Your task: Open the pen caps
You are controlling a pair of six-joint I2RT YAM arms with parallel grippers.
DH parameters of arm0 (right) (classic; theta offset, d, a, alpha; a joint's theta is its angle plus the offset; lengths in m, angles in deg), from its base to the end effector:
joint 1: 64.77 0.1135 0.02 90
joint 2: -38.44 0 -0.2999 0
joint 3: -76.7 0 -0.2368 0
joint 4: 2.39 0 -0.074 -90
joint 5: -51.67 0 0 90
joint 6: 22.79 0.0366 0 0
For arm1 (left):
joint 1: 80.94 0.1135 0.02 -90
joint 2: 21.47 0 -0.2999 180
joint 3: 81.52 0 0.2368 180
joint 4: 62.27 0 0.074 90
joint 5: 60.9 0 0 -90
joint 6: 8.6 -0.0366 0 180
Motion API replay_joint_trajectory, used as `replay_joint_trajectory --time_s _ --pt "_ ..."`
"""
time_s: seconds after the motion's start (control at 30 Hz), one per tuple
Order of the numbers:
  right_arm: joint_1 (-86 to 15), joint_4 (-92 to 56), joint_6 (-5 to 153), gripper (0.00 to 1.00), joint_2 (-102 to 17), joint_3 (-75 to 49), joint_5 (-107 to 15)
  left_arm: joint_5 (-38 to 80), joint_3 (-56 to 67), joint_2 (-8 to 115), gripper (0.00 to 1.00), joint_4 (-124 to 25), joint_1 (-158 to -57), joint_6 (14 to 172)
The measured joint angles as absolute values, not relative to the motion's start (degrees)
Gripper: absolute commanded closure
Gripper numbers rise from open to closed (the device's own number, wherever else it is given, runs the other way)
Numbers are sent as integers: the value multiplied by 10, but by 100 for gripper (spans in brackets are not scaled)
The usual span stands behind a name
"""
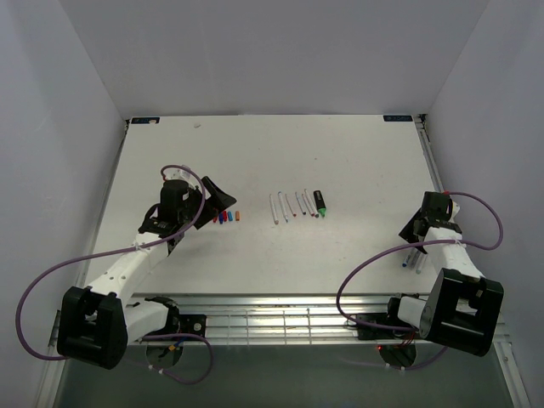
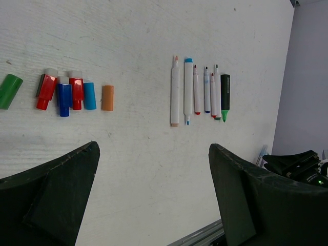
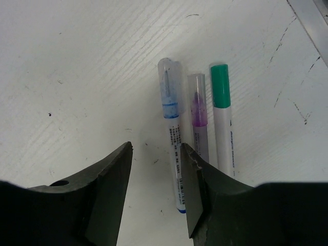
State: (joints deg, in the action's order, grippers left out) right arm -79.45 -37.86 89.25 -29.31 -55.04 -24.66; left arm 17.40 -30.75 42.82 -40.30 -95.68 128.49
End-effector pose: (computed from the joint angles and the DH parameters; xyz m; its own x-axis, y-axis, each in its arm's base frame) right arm 0.1841 -0.0572 0.2224 -0.5925 0.5321 -0.6048 0.6471 0.7615 0.0361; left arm 0.2008 -0.0605 0.2646 -0.6817 -0.5623 -0.4681 -0.1329 0.7243 -0.6765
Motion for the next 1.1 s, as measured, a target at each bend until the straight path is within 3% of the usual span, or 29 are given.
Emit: replay_joint_trajectory --time_s 0.43,0.6,0.63,0.67,0.7,1.1 --pt "-801 -372 900 57 -333 -562 -250 174 -307 428 2 -403 -957 1279" --pt "-802 -344 905 74 -340 -565 -254 174 -307 428 2 -403 -957 1277" --pt "-802 -335 906 79 -344 -565 -257 174 -307 428 2 -402 -957 1277" --pt "-803 -325 907 90 -348 -566 -262 174 -307 428 2 -402 -957 1276" --pt "-803 -313 906 92 -353 -565 -268 175 -307 428 2 -401 -957 1275" --pt "-731 -268 887 92 -361 -552 -316 176 -289 395 2 -357 -957 1231"
